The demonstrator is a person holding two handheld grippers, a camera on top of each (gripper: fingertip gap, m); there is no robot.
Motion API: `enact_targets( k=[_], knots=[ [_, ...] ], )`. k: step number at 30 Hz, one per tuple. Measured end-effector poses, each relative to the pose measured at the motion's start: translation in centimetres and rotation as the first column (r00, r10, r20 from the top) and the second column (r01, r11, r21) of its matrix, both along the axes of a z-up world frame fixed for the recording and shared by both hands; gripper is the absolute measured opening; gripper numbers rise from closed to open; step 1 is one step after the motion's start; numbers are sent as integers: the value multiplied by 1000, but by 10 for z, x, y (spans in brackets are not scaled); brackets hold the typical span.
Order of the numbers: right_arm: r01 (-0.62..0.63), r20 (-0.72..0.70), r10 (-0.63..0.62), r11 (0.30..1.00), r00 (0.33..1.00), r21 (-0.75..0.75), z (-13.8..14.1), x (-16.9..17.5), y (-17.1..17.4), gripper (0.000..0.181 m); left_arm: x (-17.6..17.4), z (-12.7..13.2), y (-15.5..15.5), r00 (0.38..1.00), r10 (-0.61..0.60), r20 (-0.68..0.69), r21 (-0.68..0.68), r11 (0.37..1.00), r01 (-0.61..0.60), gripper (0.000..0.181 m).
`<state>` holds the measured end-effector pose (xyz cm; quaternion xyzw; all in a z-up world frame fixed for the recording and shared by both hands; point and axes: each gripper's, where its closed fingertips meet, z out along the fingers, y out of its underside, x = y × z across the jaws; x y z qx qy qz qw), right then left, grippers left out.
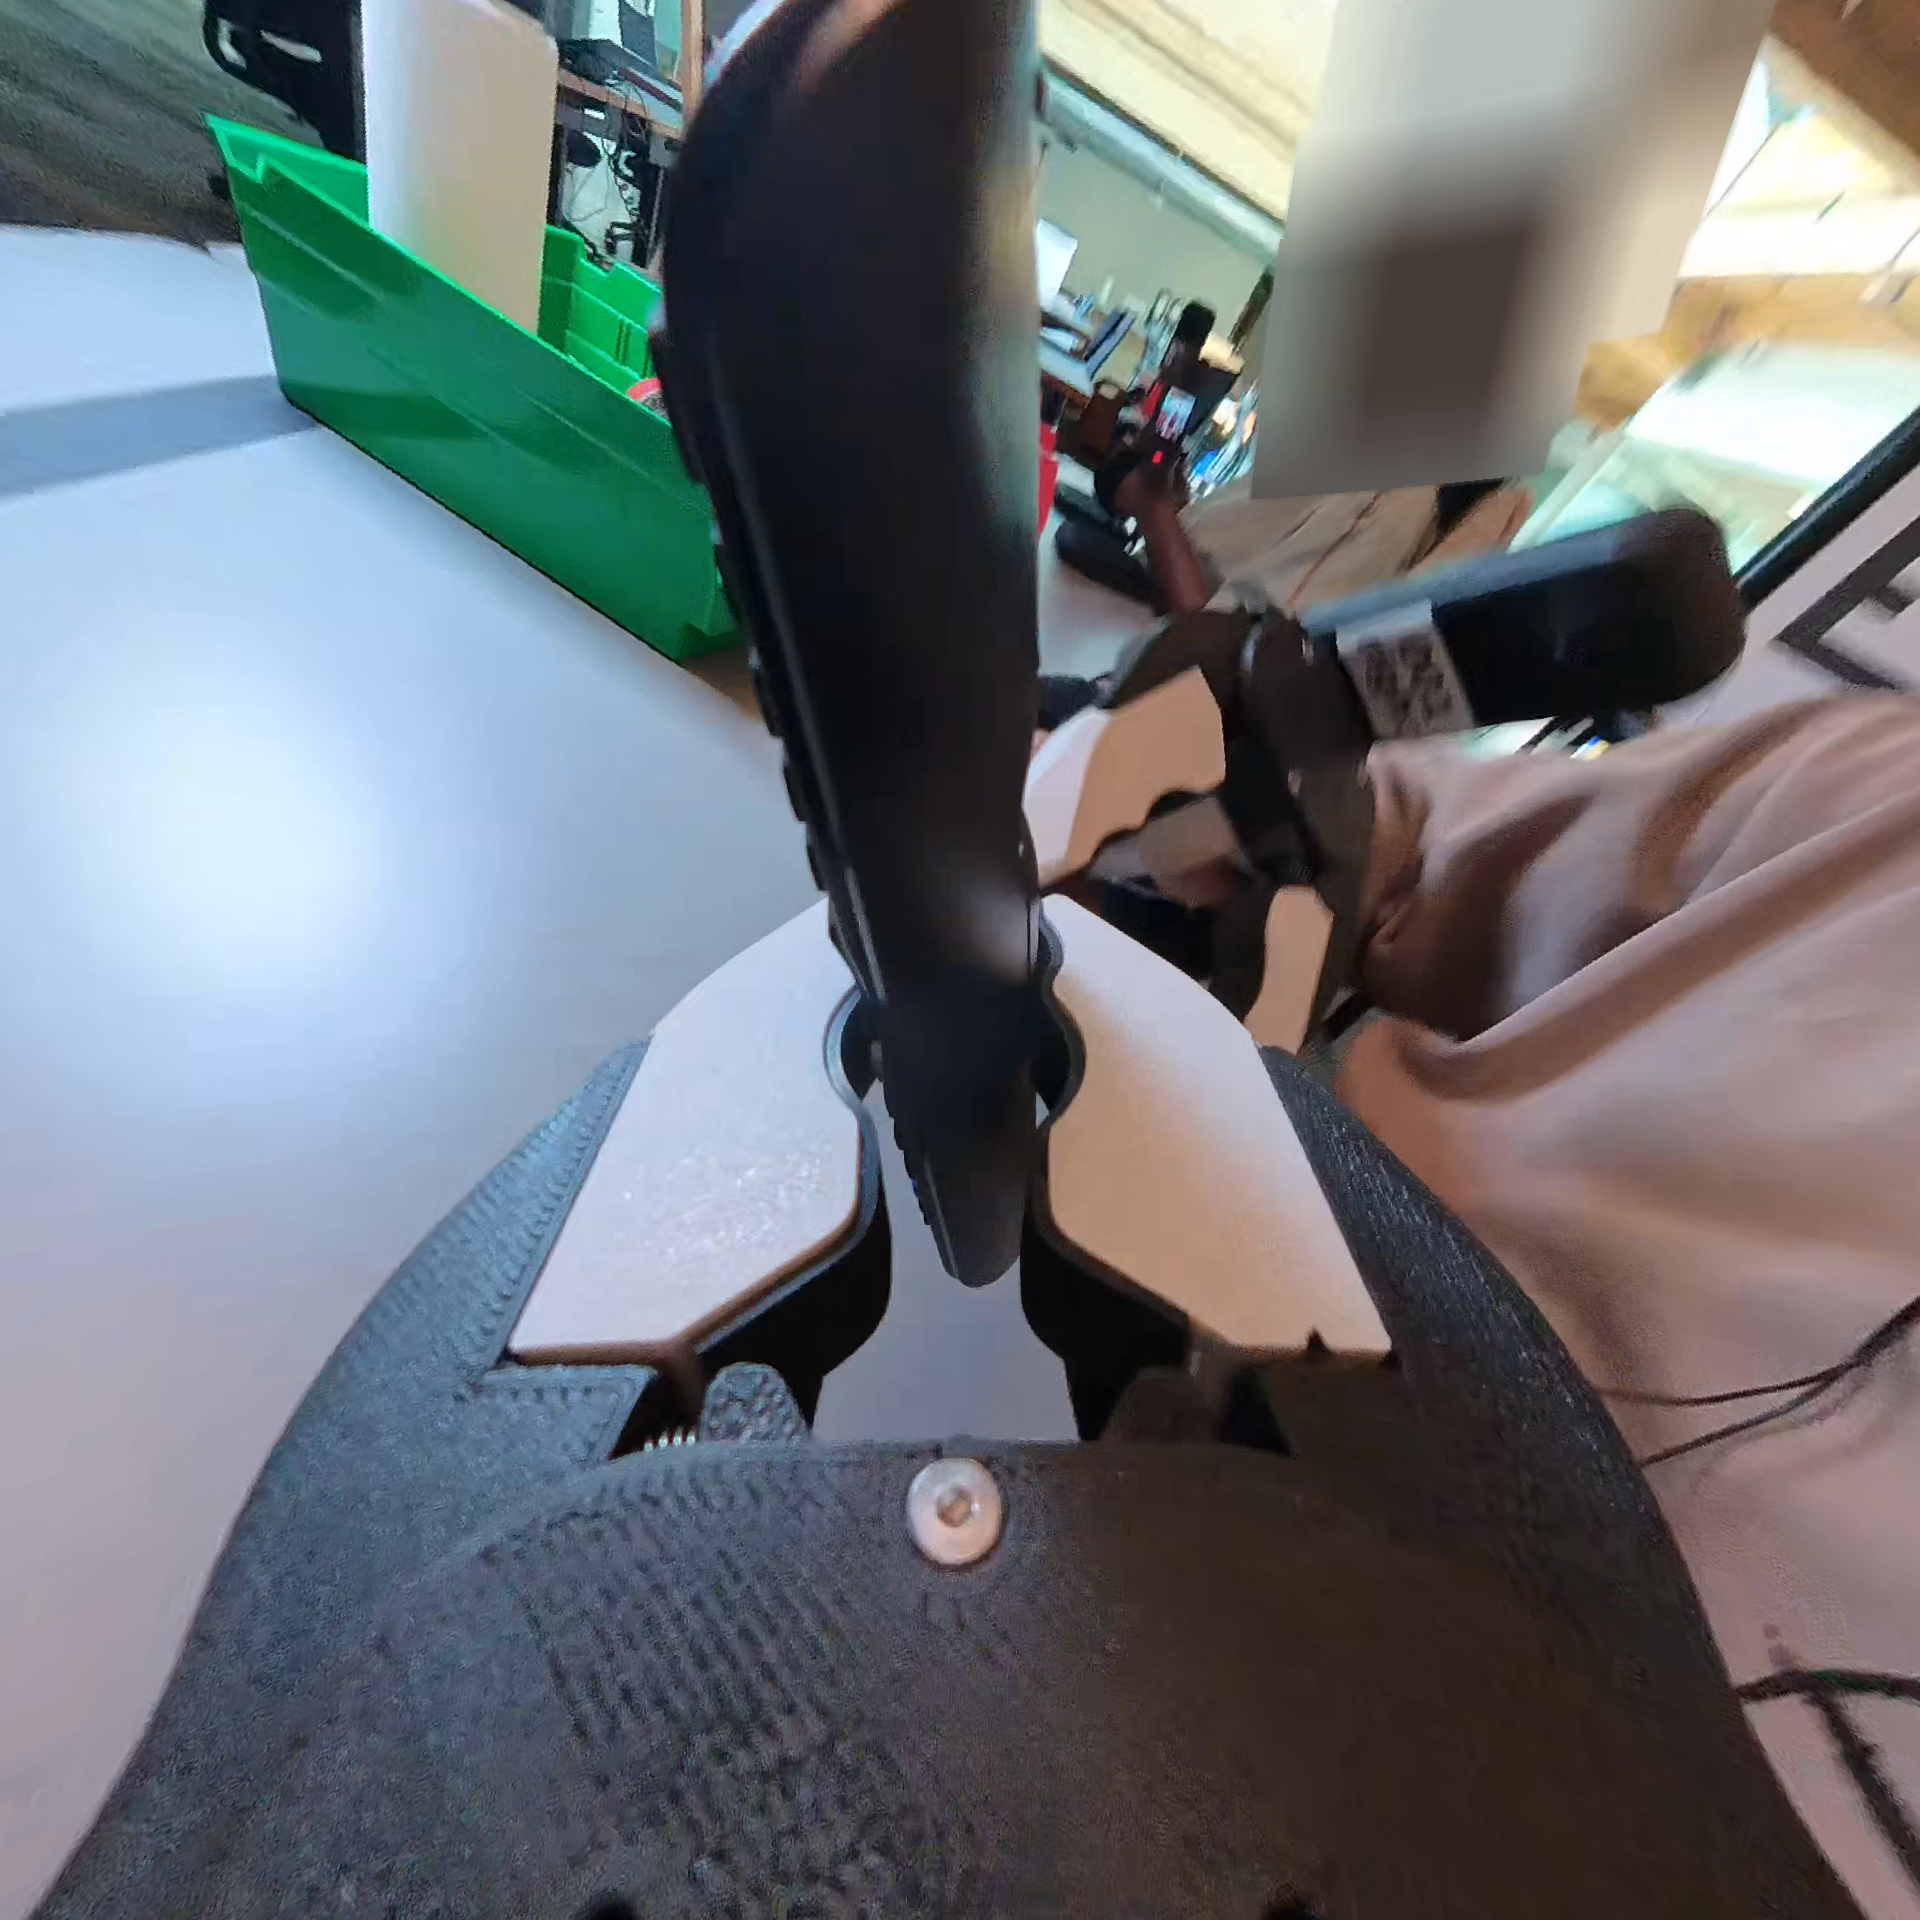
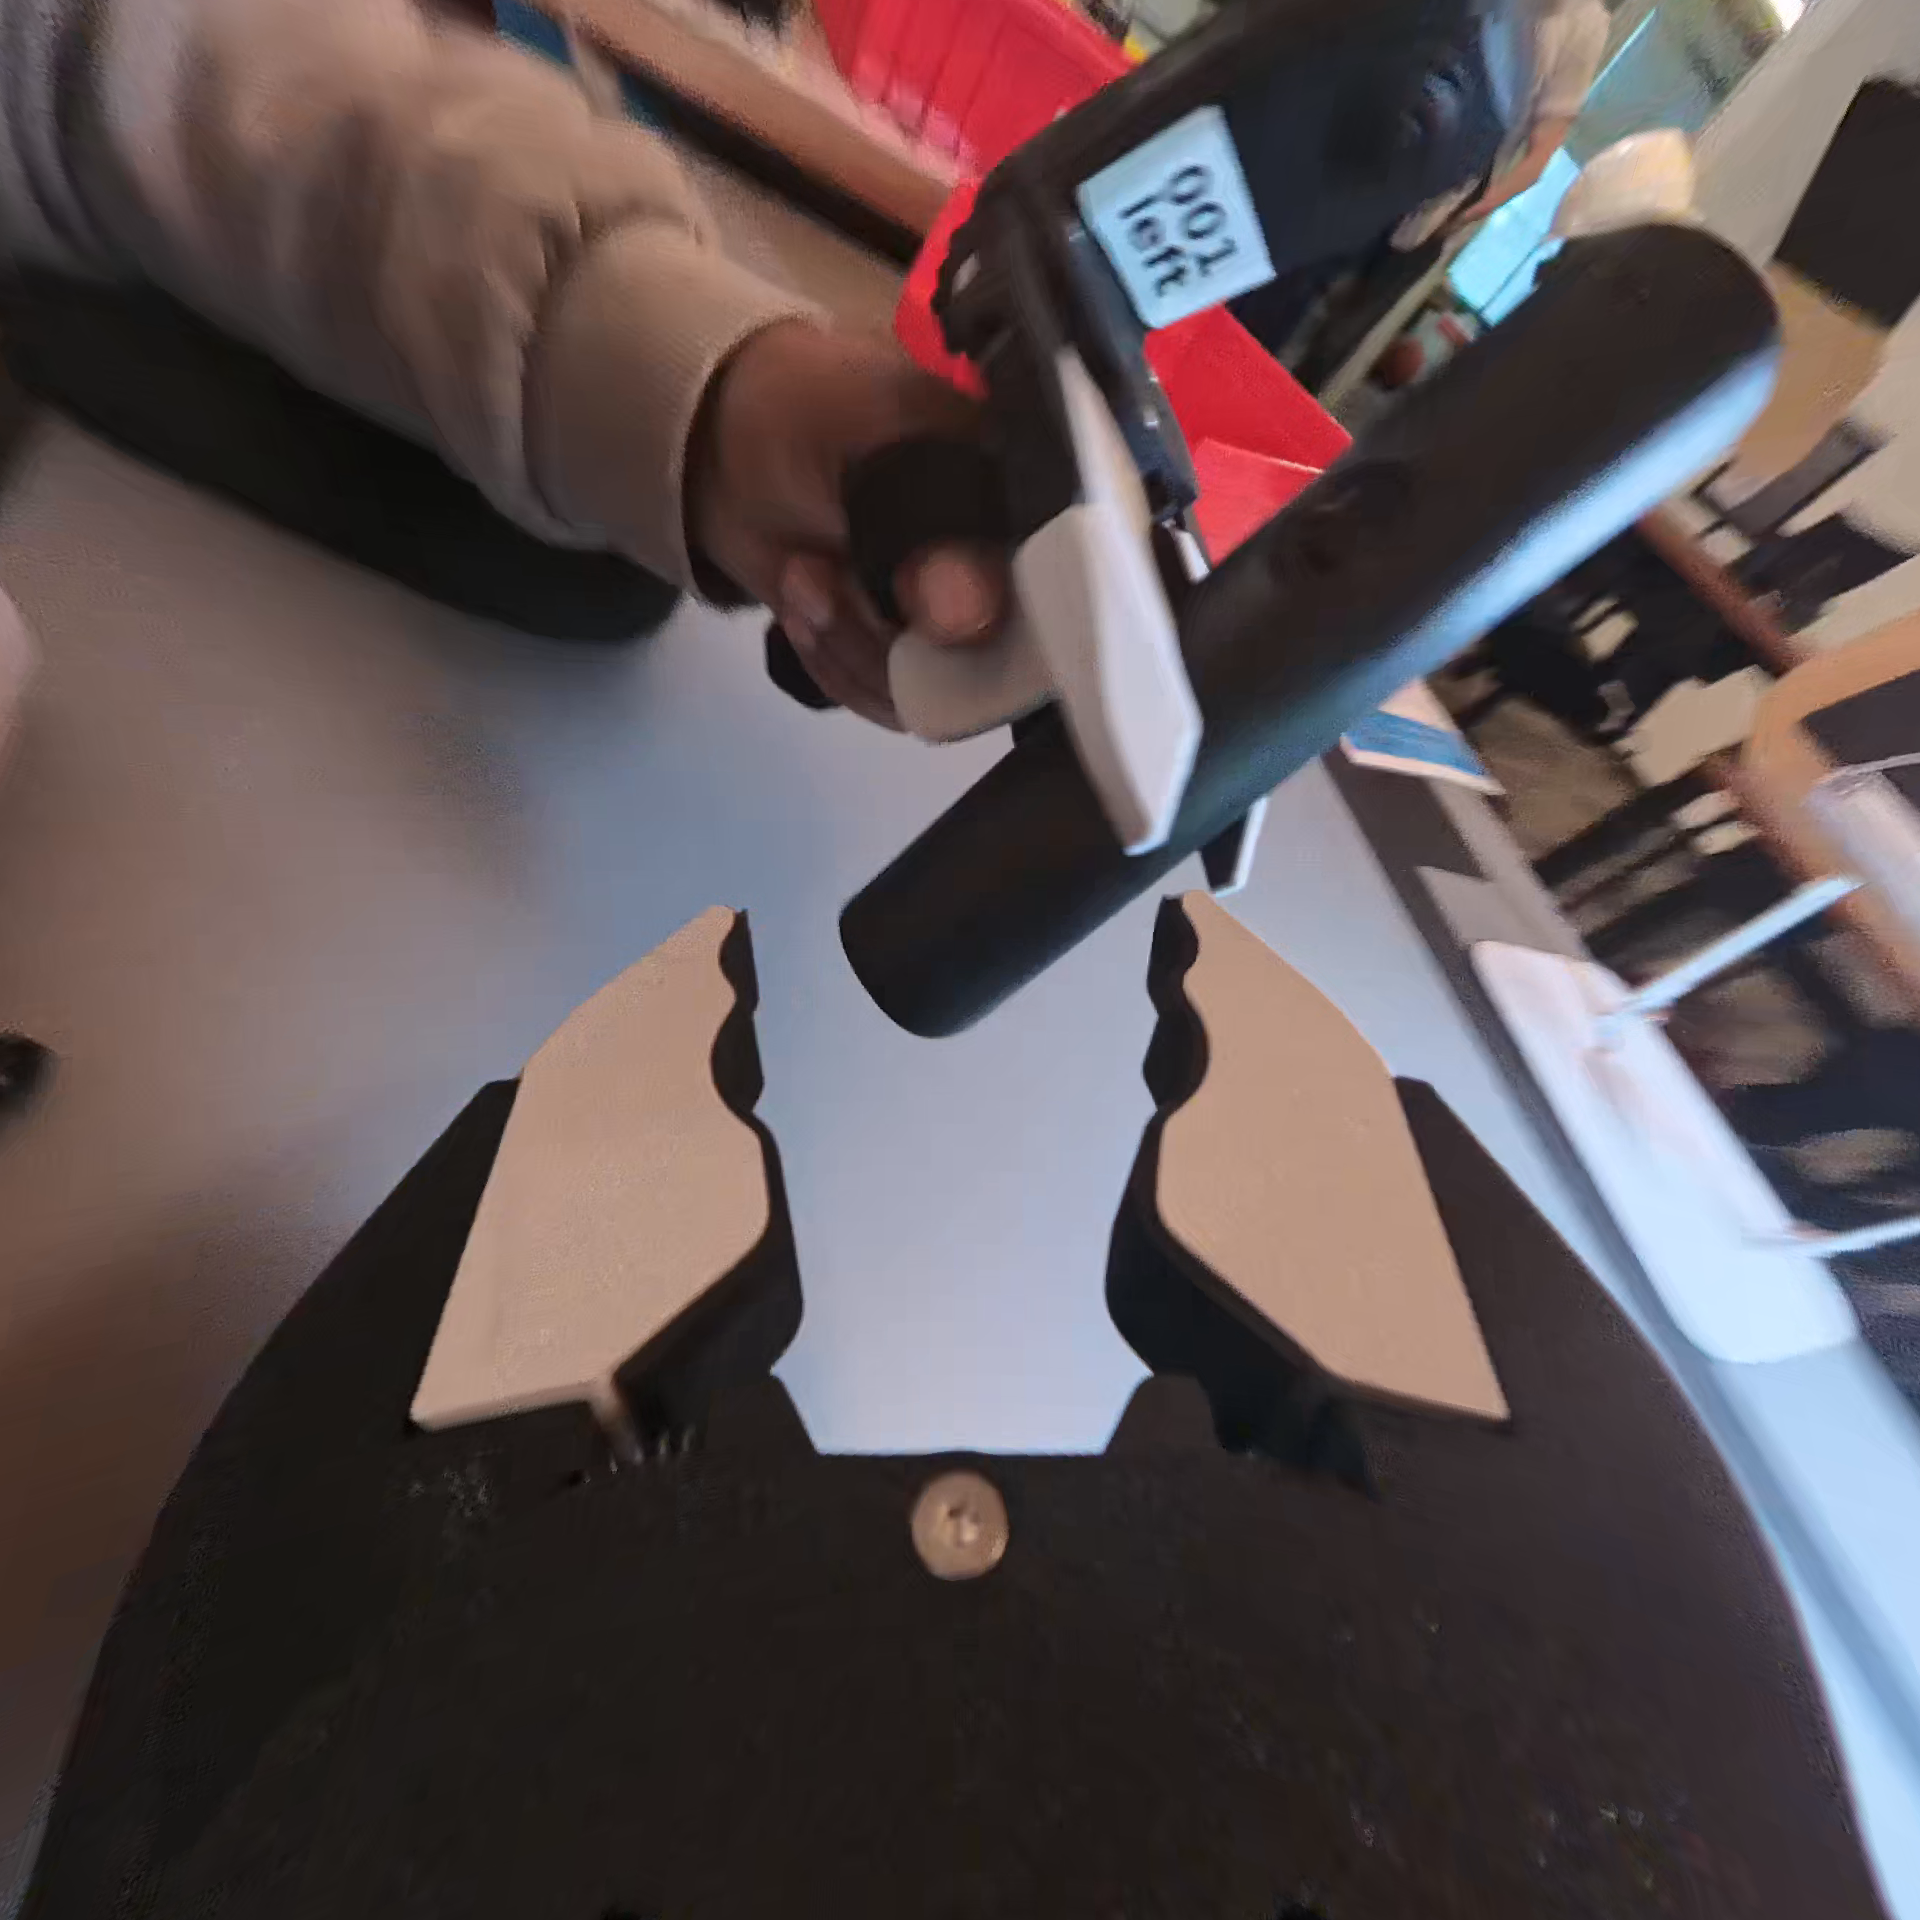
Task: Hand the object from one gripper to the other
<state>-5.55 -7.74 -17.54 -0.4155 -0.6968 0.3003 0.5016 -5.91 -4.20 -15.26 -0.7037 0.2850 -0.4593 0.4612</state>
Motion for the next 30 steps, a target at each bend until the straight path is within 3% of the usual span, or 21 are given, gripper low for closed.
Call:
enact_targets(
  k=[3, 6, 11, 16, 20, 24, 27, 30],
  knots=[
    [-37, -102, 7, 955, 995, -294, 26, 6, 5, 69, -2, -10, 1, 972, 65, -224, 184, 983, -23, 26],
    [-74, -183, -1, 911, 983, -406, 43, 10, 10, 65, 2, -17, 1, 910, 151, -386, 359, 934, -3, 25],
    [-105, -199, 38, 934, 979, -340, 42, 6, -3, 56, 12, -31, -2, 759, 281, -588, 578, 802, 150, 25],
    [-126, -165, 105, 984, 981, -125, 33, 2, -22, 31, 21, -48, -10, 682, 269, -680, 568, 782, 258, 26],
    [-55, -164, 80, 987, 983, 150, 36, 5, -19, 26, 19, -45, -10, 707, 247, -663, 561, 789, 251, 27],
    [35, -200, 36, 939, 979, 342, 46, 13, -7, 26, 1, -25, -1, 786, 283, -549, 585, 802, 120, 32],
    [135, -256, 4, 840, 967, 526, 55, 19, 3, 25, -16, -22, 5, 889, 186, -419, 410, 912, 2, 35],
    [222, -290, -14, 680, 957, 699, 59, 22, 10, 25, -14, -13, 4, 999, 11, -47, 31, 999, -9, 40]
  ],
)
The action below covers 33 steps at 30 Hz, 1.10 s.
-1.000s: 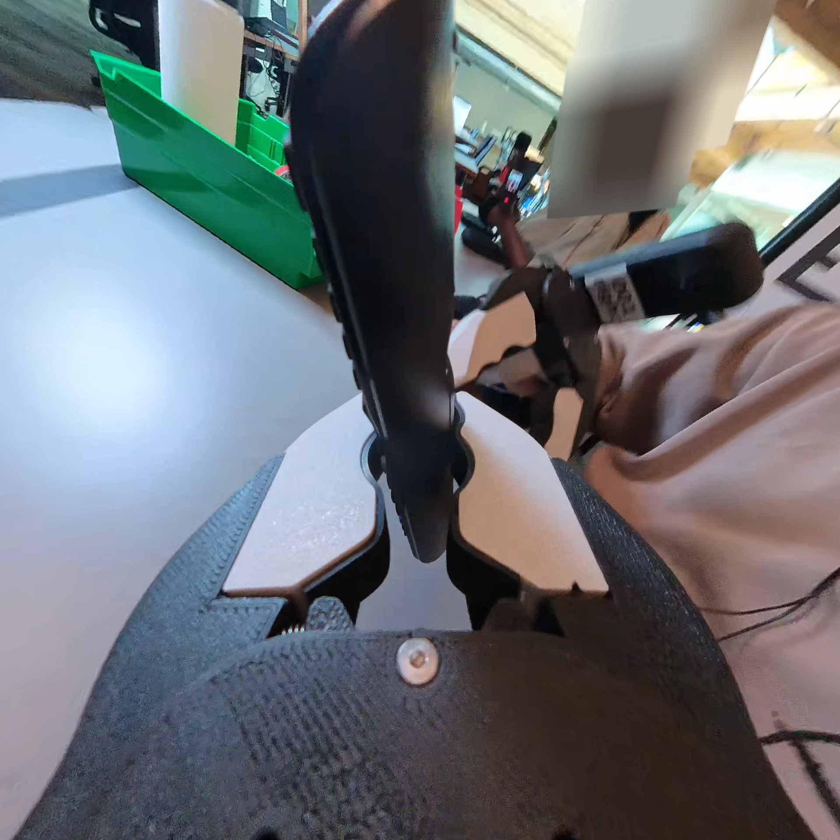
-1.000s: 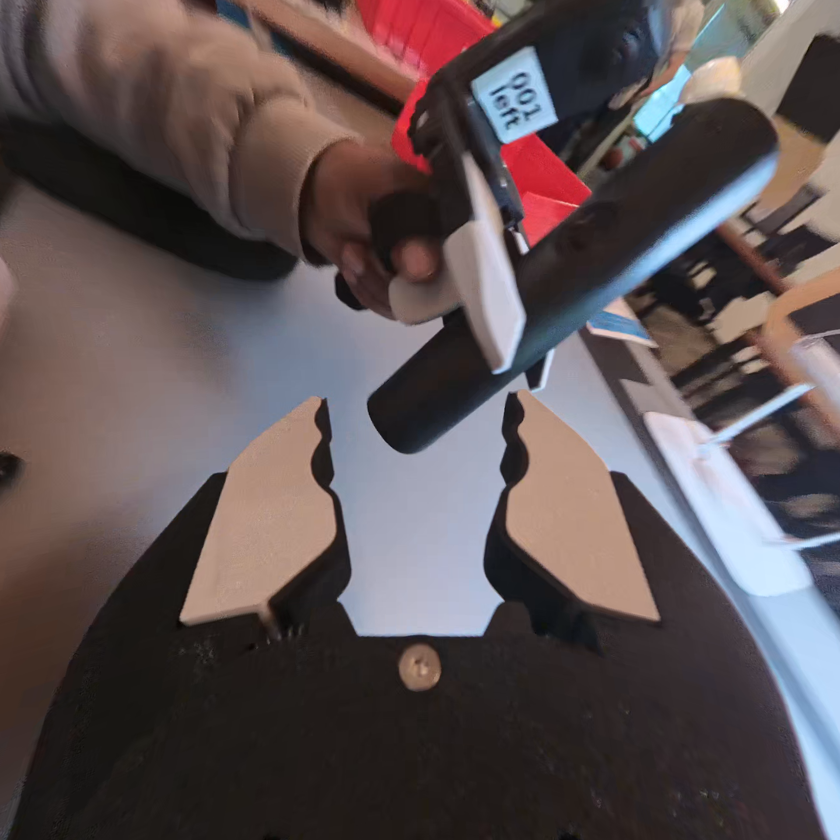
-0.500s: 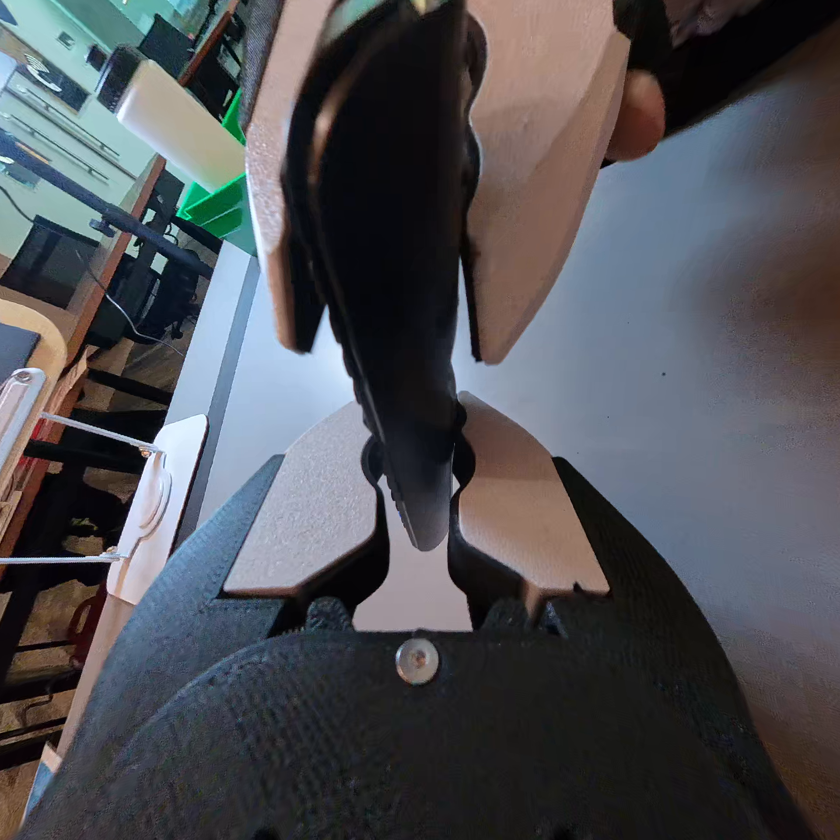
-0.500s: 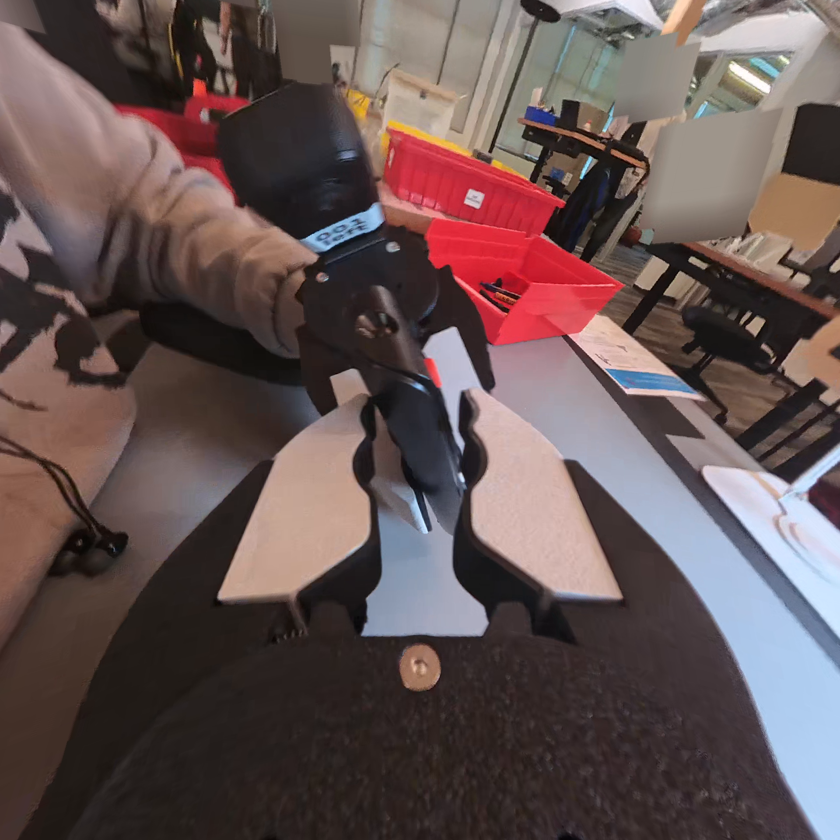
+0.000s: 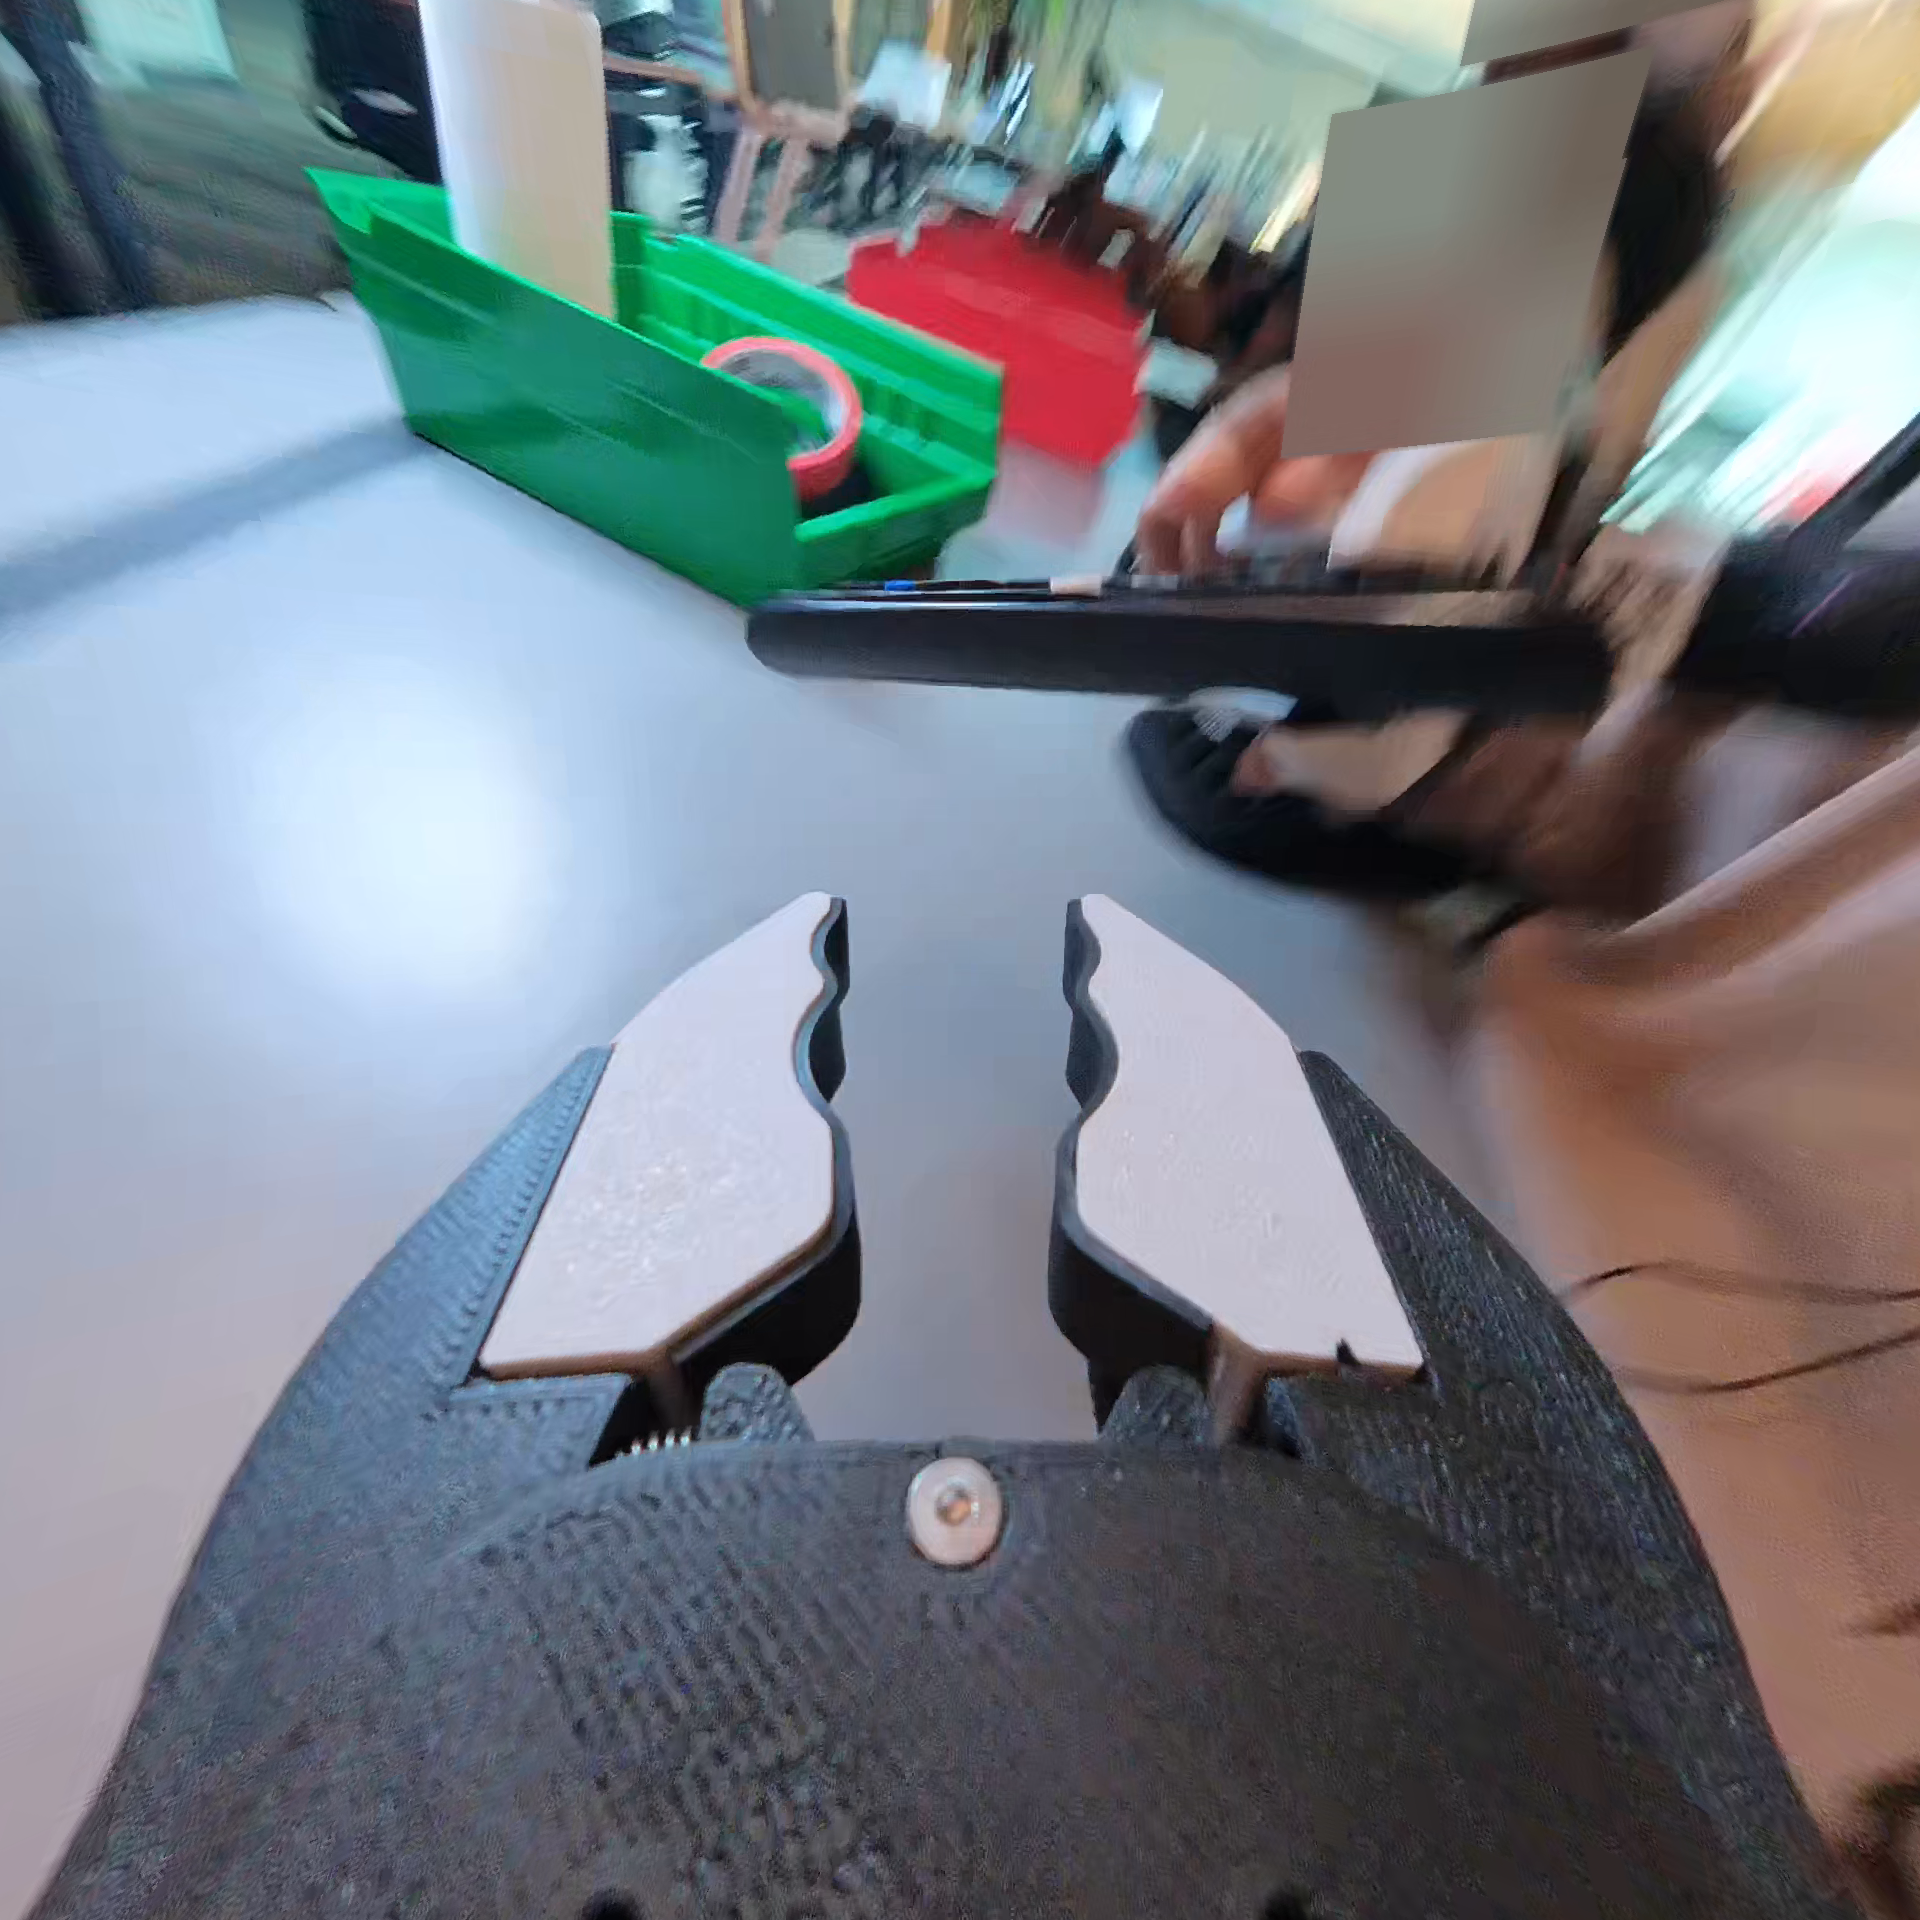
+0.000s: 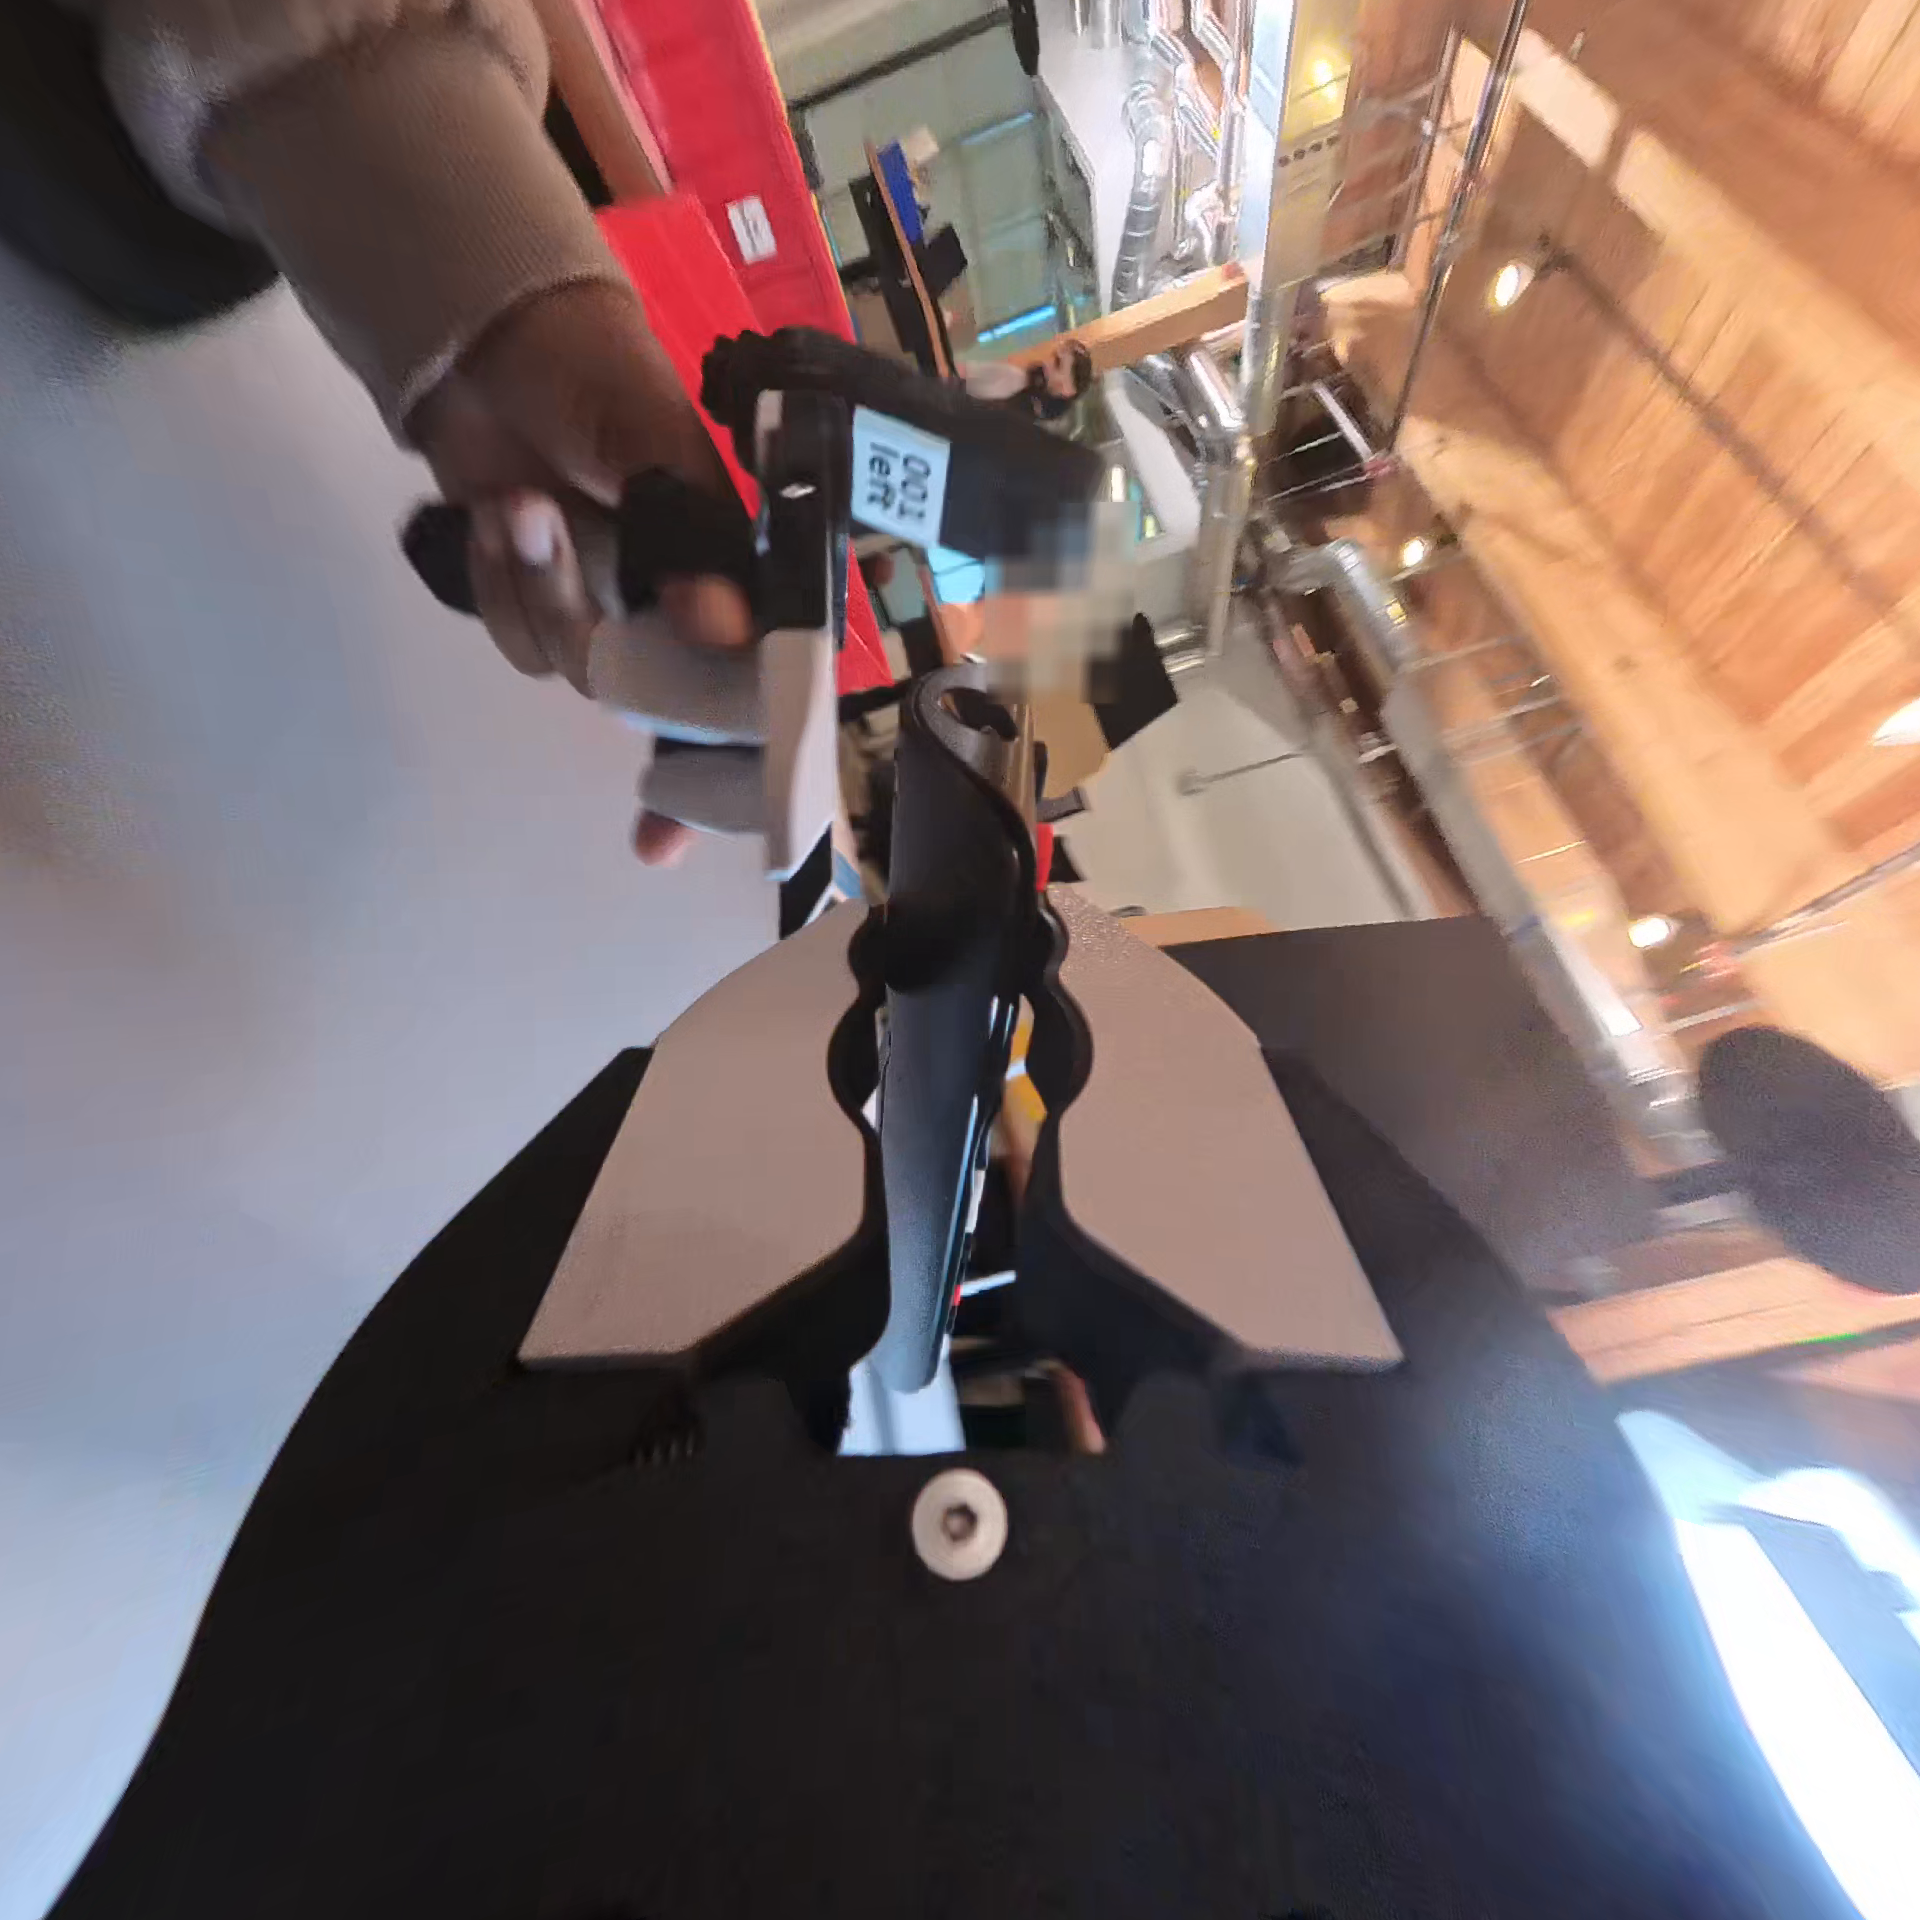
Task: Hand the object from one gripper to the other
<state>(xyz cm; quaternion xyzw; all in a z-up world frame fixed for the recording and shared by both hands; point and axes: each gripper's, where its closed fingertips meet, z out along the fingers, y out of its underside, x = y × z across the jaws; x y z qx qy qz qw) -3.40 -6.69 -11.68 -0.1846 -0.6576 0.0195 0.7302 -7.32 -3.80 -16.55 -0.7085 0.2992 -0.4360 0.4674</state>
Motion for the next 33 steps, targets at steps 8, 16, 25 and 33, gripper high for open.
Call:
enact_targets(
  k=[8, 16, 25, 33],
  knots=[
    [-98, 198, 41, 953, 979, 286, -52, -25, -35, 24, 39, 5, -15, 754, -22, 656, -496, 741, 453, 45],
    [-210, 91, 225, 967, 970, -145, -28, -20, -60, 49, 13, 30, -8, 835, -48, 548, -322, 909, 264, 29],
    [-299, -254, 256, 154, 933, -942, -6, -14, -4, 63, -2, 72, -19, 814, -116, 569, 8, 991, 135, 23],
    [-192, -234, 299, -165, 925, -967, -43, -52, -44, 29, 22, 77, -29, 816, -133, 563, 127, 989, 74, 24]
  ],
)
